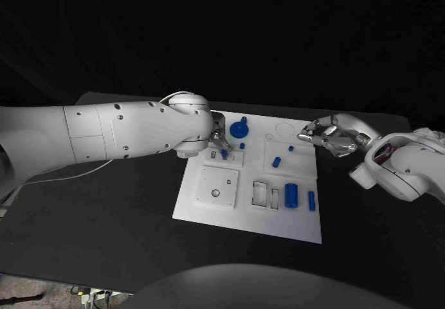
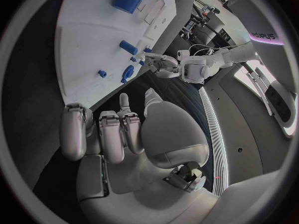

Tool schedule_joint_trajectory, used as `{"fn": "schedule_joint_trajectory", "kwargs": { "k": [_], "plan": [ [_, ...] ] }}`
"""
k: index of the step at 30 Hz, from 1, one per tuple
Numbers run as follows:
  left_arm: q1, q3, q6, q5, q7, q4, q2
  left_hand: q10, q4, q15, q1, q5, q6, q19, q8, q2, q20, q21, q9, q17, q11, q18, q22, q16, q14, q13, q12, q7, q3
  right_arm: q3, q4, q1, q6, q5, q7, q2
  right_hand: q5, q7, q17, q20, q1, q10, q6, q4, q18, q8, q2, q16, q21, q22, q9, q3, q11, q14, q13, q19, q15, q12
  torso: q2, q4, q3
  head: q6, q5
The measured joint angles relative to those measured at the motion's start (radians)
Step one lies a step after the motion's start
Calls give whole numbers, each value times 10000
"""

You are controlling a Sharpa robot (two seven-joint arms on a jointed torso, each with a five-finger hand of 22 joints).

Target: Assemble the parts on the task board

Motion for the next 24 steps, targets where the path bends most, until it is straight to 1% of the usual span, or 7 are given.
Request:
{"fn": "schedule_joint_trajectory", "kwargs": {
  "k": [10, 24],
  "plan": [
    [-19, -2, 24, 21, 0, -1, 3, 0, 10, 0, 0, 0, 0, 0, -1, 0, 0, 0, 0, -1, 0, 0, 0, 0, 0, 0, 0, 1, -10, -2, -22, -15, -10, 10, 32, 19, 0, 15, -1, 0, 0, 0, -14, 0, 0, 0, 0, 0, 0, -1, 0, 0, 0, 0, 0, 0, 0, 0, -3, -14, -1, 0, 22],
    [-59, 10, 70, 68, 0, -15, 9, 0, 11, 0, 0, 0, 0, 0, -7, 0, 0, -38, 24, -1, 0, 0, 0, 0, 0, -1, 0, 2, -11, -1, -28, -19, -28, 24, 64, 14, 0, 15, -2, 0, 0, 0, -14, -27, 0, 0, 0, 0, 0, -2, 0, -28, 0, 0, 0, 1, 0, 0, -1, -20, -7, 0, -10]
  ]
}}
